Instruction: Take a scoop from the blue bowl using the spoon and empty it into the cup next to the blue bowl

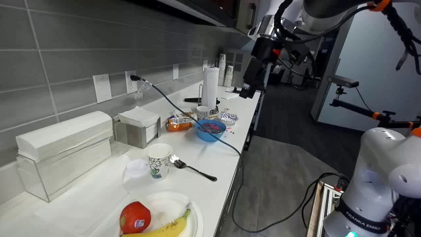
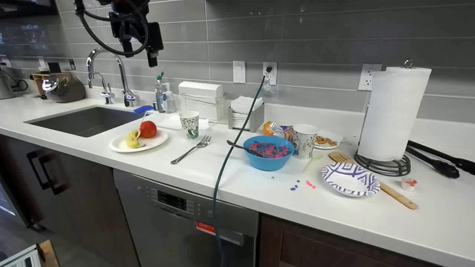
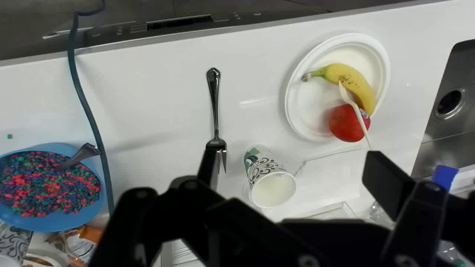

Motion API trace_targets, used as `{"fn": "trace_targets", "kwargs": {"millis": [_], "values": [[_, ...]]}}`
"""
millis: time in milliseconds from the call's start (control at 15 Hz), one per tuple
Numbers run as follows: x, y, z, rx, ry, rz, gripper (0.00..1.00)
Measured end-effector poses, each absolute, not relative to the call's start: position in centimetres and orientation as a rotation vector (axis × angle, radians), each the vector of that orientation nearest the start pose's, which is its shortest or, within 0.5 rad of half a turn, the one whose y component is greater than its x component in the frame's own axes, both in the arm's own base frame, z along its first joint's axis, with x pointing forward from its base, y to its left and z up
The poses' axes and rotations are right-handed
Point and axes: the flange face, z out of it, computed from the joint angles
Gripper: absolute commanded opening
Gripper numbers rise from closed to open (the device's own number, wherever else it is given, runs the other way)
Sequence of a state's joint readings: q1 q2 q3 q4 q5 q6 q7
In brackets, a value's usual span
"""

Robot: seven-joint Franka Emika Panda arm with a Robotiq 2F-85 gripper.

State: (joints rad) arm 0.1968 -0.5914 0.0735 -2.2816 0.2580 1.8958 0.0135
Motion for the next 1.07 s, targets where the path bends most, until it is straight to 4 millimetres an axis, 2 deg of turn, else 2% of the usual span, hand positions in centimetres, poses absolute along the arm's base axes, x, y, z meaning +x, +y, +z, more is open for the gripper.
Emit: {"fn": "trace_targets", "kwargs": {"millis": [600,800,1067], "values": [[37.2,12.8,59.2,-2.881,-0.266,-0.26,1.0],[38.4,11.3,58.3,-2.909,-0.091,-0.229,1.0],[41.4,7.6,55.6,-2.93,0.202,-0.173,1.0]]}}
